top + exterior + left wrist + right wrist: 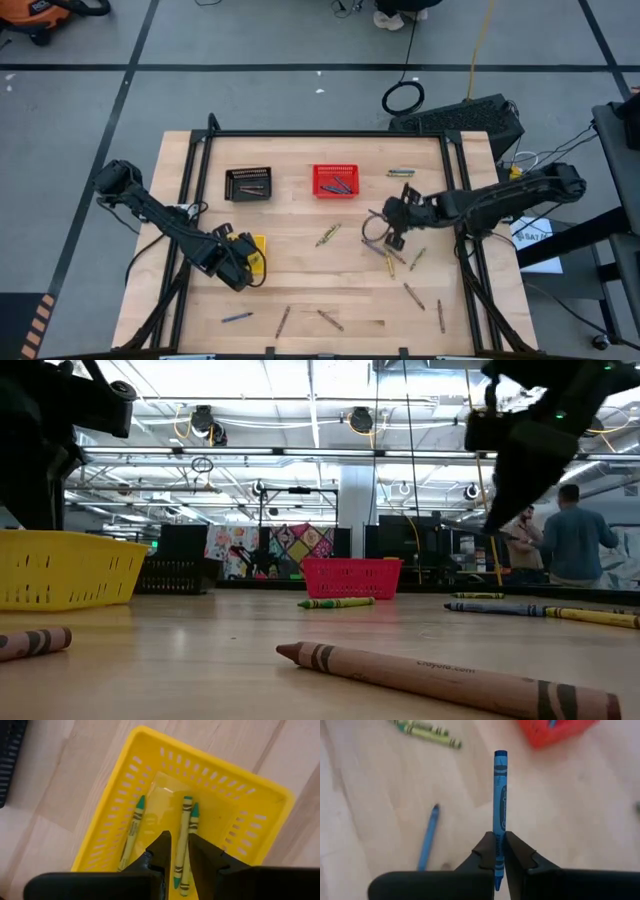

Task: Sort crayons
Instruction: Put the blue crayon into the red bin

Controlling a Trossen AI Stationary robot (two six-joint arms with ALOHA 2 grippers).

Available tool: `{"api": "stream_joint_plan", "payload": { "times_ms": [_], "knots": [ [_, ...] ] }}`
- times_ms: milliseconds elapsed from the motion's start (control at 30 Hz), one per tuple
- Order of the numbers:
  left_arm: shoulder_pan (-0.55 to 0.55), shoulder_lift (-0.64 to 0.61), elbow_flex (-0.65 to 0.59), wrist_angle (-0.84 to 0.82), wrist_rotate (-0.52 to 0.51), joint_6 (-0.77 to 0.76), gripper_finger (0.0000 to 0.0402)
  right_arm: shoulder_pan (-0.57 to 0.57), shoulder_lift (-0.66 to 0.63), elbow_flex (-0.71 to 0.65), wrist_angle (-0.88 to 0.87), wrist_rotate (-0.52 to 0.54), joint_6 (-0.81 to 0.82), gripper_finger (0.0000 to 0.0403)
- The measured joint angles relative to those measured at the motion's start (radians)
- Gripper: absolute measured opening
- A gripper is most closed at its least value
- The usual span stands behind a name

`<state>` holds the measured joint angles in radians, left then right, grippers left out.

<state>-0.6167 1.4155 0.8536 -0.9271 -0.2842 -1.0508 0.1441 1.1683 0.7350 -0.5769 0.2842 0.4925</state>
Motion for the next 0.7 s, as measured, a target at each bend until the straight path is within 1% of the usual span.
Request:
{"api": "stream_joint_plan", "payload": {
  "times_ms": [200,433,700],
  "knots": [
    [0.012,0.000,0.000,0.086,-0.002,0.063,0.0063,-0.133,-0.001,0.023,0.124,-0.009,-0.162,0.0000],
    [0.061,0.000,0.000,0.169,-0.008,0.097,0.0063,-0.282,0.022,0.023,0.262,-0.133,-0.310,0.0000],
    [0.109,0.000,0.000,0.283,-0.010,0.115,0.0063,-0.415,0.150,0.033,0.455,-0.291,-0.510,0.0000]
  ]
}}
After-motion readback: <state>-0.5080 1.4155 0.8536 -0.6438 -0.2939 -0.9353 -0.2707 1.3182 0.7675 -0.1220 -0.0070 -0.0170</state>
